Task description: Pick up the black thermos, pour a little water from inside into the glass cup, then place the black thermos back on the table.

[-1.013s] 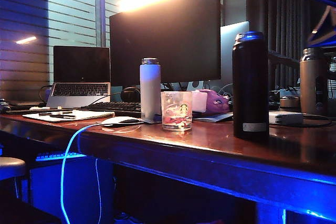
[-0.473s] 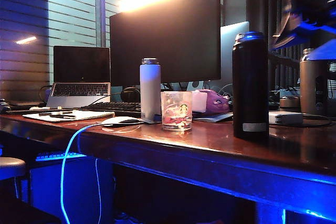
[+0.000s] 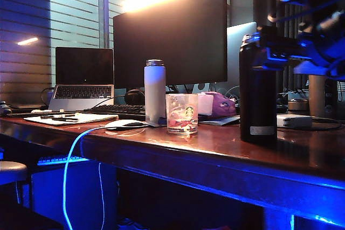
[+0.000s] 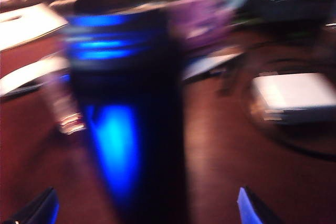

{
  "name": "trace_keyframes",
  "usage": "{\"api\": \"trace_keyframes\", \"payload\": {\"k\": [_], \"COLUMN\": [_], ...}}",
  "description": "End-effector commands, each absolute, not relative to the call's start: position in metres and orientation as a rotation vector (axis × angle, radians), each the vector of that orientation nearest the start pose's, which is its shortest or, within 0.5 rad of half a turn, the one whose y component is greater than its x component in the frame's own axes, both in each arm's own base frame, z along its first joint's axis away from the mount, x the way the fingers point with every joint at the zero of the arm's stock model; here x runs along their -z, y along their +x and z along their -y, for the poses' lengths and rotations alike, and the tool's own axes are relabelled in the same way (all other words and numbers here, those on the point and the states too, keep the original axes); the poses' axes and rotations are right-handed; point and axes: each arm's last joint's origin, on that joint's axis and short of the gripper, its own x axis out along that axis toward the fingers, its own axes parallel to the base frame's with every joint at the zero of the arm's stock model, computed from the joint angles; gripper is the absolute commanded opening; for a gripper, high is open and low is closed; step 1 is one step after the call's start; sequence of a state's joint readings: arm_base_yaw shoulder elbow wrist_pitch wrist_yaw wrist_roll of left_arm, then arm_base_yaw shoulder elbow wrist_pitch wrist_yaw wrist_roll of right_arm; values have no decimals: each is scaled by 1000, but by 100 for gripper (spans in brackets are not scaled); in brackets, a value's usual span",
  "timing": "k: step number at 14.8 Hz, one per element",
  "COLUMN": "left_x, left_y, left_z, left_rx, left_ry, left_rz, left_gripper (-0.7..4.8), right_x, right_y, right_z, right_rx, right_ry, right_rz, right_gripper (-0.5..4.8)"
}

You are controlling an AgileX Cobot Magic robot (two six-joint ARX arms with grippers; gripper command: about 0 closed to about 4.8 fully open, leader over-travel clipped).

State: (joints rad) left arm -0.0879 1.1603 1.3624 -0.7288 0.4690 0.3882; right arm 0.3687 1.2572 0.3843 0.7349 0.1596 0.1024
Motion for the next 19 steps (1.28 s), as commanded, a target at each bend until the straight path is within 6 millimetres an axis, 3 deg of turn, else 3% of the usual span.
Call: {"api": "trace_keyframes", "payload": {"k": [1, 6, 10, 19], "left_x": [-410, -410, -410, -410], "left_y": [220, 220, 220, 220], "left_z": [33, 33, 33, 33], "left_rx": [635, 635, 635, 637], "left_ry": [270, 270, 270, 269], "left_rz": [-389, -390, -389, -389], "left_gripper": [-5, -5, -5, -5], "right_x": [-190, -167, -160, -154], "right_y": [218, 226, 226, 263], "right_z": [-78, -87, -100, -121], "right_rx": [-155, -76, -28, -99], "right_ry": [86, 76, 74, 72], "right_rz": [-70, -78, -66, -78], "right_gripper": [479, 479, 479, 479]}}
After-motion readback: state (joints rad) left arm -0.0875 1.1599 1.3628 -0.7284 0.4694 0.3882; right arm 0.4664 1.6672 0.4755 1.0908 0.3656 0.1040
